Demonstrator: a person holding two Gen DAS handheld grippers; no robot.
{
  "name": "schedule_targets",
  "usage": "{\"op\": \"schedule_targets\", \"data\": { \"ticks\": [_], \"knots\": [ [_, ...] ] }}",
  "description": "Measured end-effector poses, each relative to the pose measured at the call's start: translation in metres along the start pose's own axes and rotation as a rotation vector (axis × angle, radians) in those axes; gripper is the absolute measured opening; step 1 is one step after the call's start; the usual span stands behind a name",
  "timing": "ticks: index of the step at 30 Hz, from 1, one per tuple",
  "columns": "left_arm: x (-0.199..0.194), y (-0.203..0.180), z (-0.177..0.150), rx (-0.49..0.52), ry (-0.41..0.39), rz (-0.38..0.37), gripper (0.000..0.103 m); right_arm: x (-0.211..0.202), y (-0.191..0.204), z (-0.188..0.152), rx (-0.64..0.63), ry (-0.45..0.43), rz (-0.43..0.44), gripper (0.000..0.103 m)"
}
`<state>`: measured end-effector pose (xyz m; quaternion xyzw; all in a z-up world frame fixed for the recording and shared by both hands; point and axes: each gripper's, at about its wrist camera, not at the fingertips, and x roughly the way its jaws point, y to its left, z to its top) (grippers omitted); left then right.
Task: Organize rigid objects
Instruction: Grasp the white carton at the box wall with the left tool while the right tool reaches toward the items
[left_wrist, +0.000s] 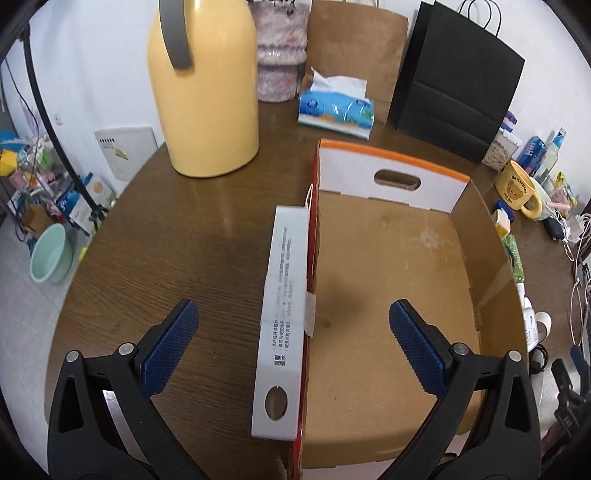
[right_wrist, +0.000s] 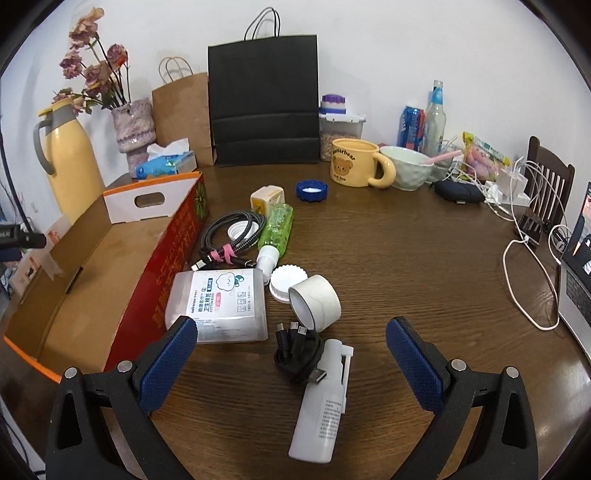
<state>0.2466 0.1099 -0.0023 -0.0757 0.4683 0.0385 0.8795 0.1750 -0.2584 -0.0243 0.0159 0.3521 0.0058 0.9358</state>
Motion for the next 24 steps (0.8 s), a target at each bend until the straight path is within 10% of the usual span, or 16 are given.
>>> {"op": "schedule_targets", "data": {
  "ticks": [12, 24],
  "knots": [
    [0.029, 0.002, -0.002, 0.005, 0.036, 0.013, 0.035, 0.014, 0.003, 0.0, 0.019, 0.034, -0.022, 0.103],
    [0.044, -0.003, 0.023, 0.046, 0.117, 0.037, 0.033, 0.008, -0.005, 0.0, 0.042, 0.029, -0.046, 0.103]
  ]
}}
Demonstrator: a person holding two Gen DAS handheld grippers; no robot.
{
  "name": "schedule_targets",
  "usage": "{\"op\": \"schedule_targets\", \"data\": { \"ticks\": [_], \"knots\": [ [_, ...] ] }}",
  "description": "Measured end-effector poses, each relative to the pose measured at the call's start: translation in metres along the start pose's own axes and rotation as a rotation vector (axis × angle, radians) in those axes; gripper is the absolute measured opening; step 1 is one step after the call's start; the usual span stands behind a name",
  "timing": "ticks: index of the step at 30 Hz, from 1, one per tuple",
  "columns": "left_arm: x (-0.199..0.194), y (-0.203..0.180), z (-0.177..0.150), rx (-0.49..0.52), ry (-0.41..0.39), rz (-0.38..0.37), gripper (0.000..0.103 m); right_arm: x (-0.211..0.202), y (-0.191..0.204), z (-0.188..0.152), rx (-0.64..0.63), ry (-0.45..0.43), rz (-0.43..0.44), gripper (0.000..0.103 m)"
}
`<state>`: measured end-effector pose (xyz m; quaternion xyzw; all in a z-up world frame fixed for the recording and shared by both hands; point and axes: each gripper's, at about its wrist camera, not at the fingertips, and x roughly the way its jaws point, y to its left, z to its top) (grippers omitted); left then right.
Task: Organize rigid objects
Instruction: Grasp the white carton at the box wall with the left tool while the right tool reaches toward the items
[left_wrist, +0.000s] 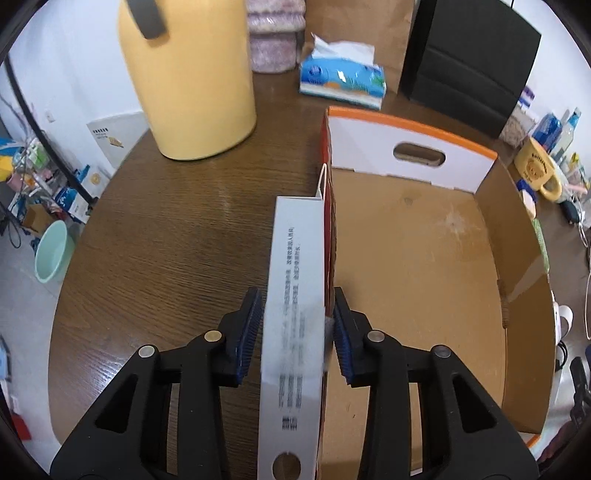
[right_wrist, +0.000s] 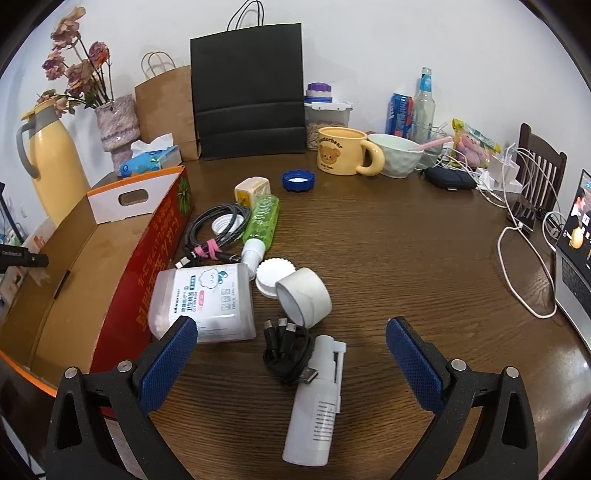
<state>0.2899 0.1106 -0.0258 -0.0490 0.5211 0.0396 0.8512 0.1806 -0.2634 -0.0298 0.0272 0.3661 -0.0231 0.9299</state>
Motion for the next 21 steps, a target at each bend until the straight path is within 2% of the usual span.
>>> {"op": "schedule_targets", "data": {
  "ticks": [3, 6, 10, 21],
  "knots": [
    [0.004, -0.004, 0.002, 0.018, -0.008, 0.004, 0.027, 0.001, -0.003, 0.001, 0.014, 0.005, -0.018, 0.103],
    [0.006, 0.001, 0.005, 0.0, -0.036, -0.031, 0.024, 0.002, -0.003, 0.002, 0.017, 0.011, -0.044, 0.103],
    [0.007, 0.003, 0.006, -0.008, -0.049, -0.067, 0.023, 0.004, 0.001, 0.005, 0.012, 0.016, -0.071, 0.103],
    [0.003, 0.0, 0.003, 0.019, -0.078, -0.066, 0.023, 0.0, 0.003, 0.002, -0.008, 0.024, -0.053, 0.103]
  ]
}}
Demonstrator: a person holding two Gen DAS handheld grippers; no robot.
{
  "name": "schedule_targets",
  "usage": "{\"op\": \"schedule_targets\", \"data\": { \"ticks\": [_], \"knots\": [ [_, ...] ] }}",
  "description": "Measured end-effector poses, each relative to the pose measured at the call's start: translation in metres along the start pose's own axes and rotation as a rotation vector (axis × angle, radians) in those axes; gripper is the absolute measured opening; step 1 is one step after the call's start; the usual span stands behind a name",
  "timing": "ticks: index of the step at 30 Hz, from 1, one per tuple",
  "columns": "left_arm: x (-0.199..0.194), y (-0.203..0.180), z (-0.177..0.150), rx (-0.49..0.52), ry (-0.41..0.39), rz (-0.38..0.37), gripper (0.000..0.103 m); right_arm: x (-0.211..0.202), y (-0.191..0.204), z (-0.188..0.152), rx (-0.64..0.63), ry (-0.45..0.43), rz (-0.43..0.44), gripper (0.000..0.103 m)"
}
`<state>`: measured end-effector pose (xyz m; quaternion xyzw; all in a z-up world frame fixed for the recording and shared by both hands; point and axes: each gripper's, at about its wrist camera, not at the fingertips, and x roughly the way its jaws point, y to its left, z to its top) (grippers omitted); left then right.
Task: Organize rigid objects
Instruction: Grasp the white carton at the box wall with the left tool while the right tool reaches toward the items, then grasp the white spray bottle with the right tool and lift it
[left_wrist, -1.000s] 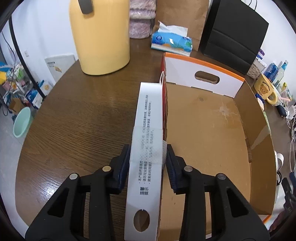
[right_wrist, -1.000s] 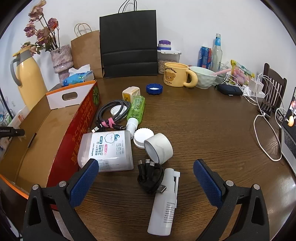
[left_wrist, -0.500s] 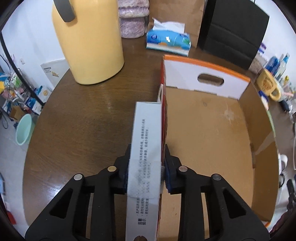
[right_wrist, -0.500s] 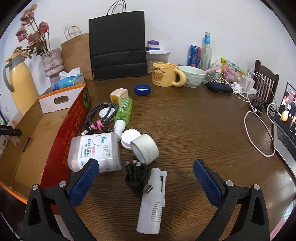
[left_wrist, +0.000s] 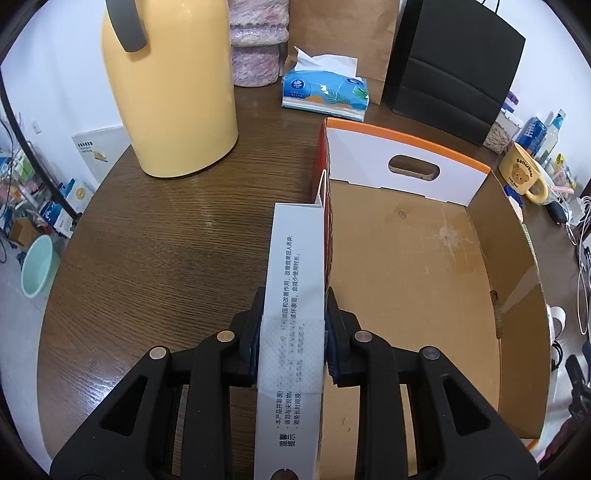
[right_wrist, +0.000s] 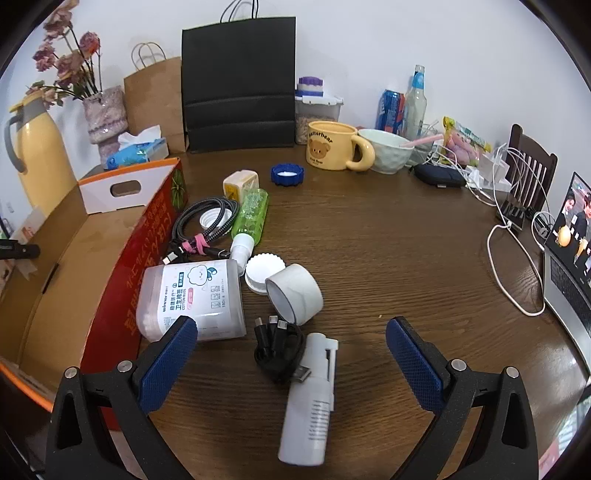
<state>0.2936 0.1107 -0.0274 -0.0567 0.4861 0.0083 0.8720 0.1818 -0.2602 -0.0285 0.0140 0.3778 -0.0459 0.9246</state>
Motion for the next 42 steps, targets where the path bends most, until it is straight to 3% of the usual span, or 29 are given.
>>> {"op": "schedule_targets", "data": {
  "ticks": [5, 12, 18, 21, 32, 42],
  "knots": [
    [0.001, 0.002, -0.001, -0.001, -0.004, -0.003, 0.023, -0.011, -0.019, -0.008, 0.017, 0.006, -0.008, 0.103],
    [0.002, 0.002, -0.002, -0.005, -0.009, -0.005, 0.023, 0.001, -0.029, -0.034, 0.04, 0.108, 0.029, 0.101],
    [0.001, 0.002, -0.003, -0.005, -0.009, -0.007, 0.023, 0.02, -0.025, -0.045, 0.029, 0.202, 0.083, 0.037],
    [0.001, 0.002, -0.003, -0.007, -0.009, -0.007, 0.023, 0.017, -0.032, -0.045, 0.056, 0.181, 0.073, 0.031],
    [0.001, 0.002, -0.003, -0.006, -0.009, -0.007, 0.023, 0.003, -0.027, -0.008, 0.056, 0.051, 0.112, 0.031],
    [0.001, 0.002, -0.003, -0.006, -0.01, -0.008, 0.023, -0.006, 0.059, 0.044, -0.108, -0.055, 0.298, 0.031]
  ]
}}
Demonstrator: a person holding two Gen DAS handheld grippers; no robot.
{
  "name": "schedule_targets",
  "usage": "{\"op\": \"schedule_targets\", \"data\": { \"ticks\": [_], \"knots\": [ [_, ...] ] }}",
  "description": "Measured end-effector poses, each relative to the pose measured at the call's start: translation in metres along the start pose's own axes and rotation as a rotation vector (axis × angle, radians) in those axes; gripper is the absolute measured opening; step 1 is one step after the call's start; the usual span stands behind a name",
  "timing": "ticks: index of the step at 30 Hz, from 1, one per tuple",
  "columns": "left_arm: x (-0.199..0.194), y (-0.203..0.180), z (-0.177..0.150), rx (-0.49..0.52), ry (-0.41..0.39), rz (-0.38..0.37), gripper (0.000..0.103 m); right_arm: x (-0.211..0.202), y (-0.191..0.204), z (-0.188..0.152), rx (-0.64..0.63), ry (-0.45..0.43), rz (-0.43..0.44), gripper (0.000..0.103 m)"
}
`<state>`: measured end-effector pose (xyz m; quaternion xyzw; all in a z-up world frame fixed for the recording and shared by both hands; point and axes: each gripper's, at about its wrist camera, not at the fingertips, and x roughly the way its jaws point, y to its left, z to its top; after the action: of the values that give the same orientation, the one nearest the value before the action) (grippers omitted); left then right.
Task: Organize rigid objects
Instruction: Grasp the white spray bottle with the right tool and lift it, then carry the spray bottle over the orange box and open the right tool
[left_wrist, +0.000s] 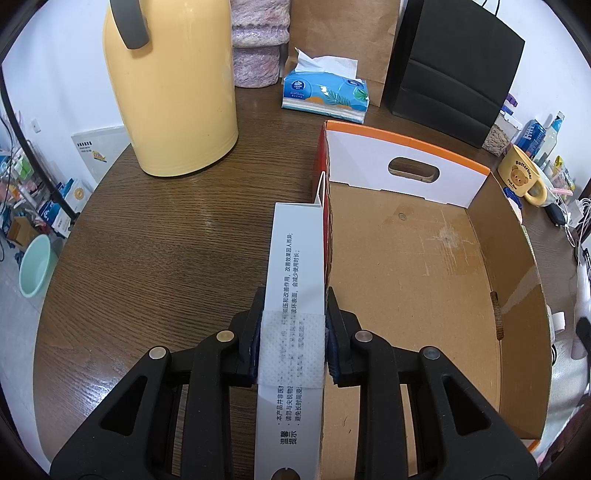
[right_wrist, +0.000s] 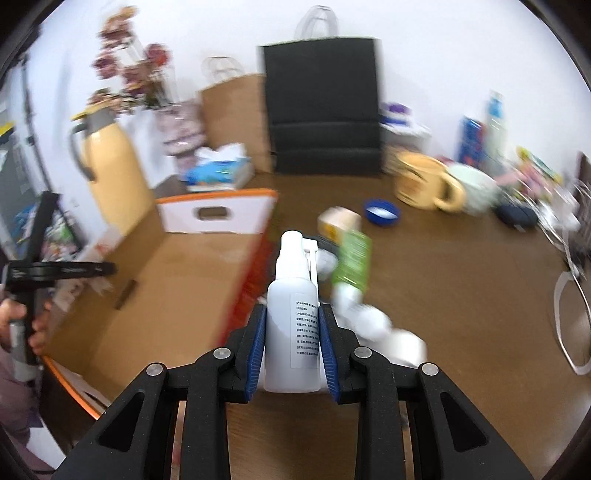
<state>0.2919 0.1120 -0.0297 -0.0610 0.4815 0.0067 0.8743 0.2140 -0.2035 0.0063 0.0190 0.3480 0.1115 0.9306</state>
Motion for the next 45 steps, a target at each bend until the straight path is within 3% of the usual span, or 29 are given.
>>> {"op": "schedule_targets", "data": {
  "ticks": [4, 11, 38, 39, 43, 45],
  "knots": [
    [0.0, 0.0, 0.001, 0.002, -0.001, -0.001, 0.023, 0.018, 0.039, 0.019, -0.072, -0.006, 0.075, 0.031],
    [0.0, 0.0, 0.001, 0.001, -0.001, -0.001, 0.023, 0.058, 0.069, 0.038, -0.13, 0.052, 0.11, 0.031],
    [0.001, -0.011, -0.002, 0.104, -0.009, 0.068, 0.023, 0.102, 0.068, 0.032, -0.161, 0.174, 0.045, 0.032],
    [0.001, -0.011, -0.002, 0.108, -0.01, 0.07, 0.023, 0.101, 0.068, 0.032, -0.161, 0.17, 0.039, 0.035],
    [0.001, -0.013, -0.004, 0.117, -0.013, 0.075, 0.023, 0.095, 0.068, 0.034, -0.161, 0.155, 0.077, 0.075],
    [0.001, -0.013, -0.004, 0.121, -0.015, 0.078, 0.023, 0.091, 0.073, 0.034, -0.181, 0.144, 0.075, 0.081]
  ]
}}
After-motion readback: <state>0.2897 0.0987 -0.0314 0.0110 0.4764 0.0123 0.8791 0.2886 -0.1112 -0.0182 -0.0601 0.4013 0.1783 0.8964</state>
